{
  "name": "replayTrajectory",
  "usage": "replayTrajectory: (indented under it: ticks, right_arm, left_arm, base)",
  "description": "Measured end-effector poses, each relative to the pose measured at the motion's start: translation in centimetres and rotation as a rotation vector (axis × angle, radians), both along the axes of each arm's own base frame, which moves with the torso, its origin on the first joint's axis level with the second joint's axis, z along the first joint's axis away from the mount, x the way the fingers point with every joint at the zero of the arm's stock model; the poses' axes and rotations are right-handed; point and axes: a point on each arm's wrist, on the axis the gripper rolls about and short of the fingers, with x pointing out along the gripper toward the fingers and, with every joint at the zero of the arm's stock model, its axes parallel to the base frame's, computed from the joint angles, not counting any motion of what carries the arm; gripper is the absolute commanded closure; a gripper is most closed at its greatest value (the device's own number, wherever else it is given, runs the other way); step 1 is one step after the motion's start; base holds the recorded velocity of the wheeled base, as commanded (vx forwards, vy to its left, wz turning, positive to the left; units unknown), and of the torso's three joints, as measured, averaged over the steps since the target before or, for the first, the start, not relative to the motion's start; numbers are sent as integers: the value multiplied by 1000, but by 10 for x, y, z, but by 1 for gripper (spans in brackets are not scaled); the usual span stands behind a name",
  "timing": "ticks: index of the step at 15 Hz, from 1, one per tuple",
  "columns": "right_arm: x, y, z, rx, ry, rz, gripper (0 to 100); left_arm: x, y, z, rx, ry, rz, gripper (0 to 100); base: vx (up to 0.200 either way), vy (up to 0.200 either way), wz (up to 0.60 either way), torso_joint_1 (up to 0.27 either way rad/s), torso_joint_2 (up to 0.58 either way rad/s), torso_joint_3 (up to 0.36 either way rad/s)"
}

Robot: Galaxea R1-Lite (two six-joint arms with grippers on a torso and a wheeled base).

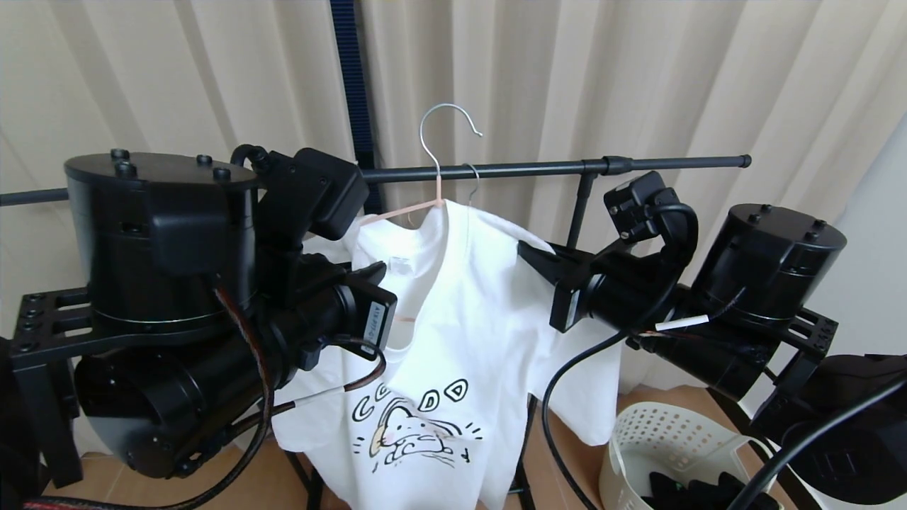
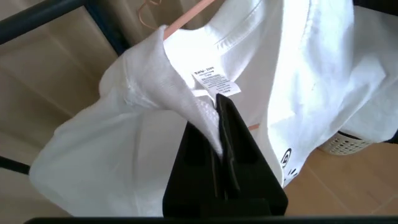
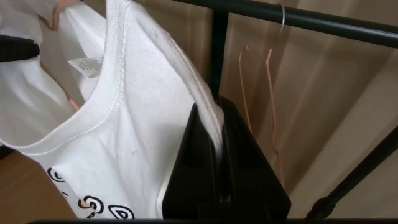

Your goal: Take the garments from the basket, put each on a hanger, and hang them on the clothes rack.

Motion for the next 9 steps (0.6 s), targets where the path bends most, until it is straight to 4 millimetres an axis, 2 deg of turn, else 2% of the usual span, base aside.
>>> replayTrajectory:
  ticks: [4,5,9]
  right_arm:
    - [0,1,2,19,2,3,100]
    - [0,1,3,22,1,5,100]
    - [-3,-1,5,26,-3,8,100]
  left_arm:
    - [0,-5,-1,-4,5,-12,100]
    - [1,-6,-3,-4,8,-12,0]
    - [5,-11,-6,-10,14,-11,0]
  base:
    - [0,0,0,0,0,0]
    - [0,0,0,0,0,0]
    - [0,0,0,0,0,0]
